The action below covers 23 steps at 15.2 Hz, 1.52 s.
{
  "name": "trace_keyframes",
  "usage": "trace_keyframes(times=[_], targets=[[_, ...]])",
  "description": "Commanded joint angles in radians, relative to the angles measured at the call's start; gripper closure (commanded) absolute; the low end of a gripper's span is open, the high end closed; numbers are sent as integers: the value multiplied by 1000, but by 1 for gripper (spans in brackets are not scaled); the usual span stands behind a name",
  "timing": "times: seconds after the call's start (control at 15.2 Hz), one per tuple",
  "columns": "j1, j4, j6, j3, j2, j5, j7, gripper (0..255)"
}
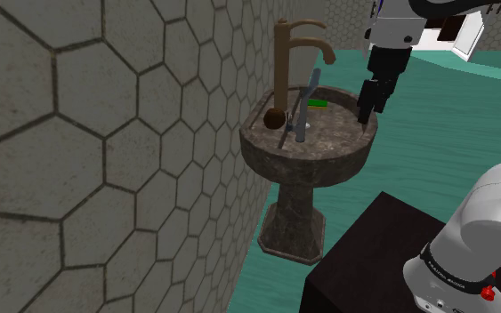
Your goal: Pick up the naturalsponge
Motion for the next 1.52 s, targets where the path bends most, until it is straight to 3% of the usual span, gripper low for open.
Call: trace_keyframes(times=[0.0, 0.73, 1.45], targets=[[0, 0, 0, 0, 0, 0, 0, 0], [31, 174, 243, -9, 401, -171, -193, 0], [49, 469, 384, 13, 801, -337, -318, 0]])
